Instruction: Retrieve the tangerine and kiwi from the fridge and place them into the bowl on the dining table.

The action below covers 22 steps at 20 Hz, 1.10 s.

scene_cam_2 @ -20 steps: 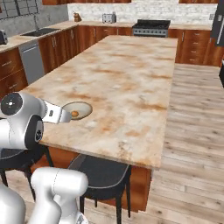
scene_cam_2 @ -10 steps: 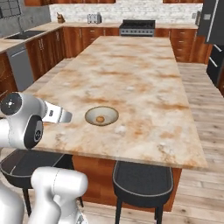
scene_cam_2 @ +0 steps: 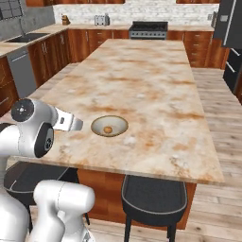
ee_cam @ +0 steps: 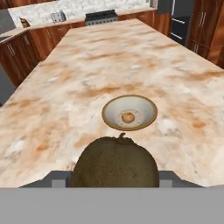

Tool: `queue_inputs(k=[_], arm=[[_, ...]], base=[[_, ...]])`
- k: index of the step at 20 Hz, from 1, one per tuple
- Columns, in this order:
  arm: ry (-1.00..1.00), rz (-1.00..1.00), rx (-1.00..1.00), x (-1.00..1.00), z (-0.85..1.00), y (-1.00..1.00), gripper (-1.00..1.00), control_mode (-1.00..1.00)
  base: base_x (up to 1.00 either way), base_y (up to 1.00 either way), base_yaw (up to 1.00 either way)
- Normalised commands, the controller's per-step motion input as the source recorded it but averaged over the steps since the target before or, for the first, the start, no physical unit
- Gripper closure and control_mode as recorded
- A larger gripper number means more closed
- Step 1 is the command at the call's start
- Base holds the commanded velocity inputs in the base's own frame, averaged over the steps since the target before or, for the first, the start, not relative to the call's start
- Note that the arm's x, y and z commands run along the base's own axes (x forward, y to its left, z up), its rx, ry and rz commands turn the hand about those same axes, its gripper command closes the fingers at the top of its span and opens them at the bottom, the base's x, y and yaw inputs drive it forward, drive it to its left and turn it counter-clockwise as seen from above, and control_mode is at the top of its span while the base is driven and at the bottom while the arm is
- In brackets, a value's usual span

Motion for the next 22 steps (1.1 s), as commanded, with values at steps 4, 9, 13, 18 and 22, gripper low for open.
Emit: queue_inputs(k=[4,9,13,18,22], arm=[[0.21,-0.09,0.02,0.89,-0.13,-0.45,1.00,-1.00],[0.27,-0.09,0.02,0.98,-0.27,-0.37,1.00,-1.00],[0.26,0.02,0.08,1.00,-0.55,-0.11,1.00,-1.00],[0.16,0.09,0.06,1.00,-0.62,0.00,1.00,-1.00],[0.03,0.04,0.01,1.00,-0.58,0.00,1.00,-1.00]], base=[[0.00,0.00,0.00],[0.00,0.00,0.00],[0.00,0.00,0.00],[0.00,0.00,0.00],[0.00,0.00,0.00]])
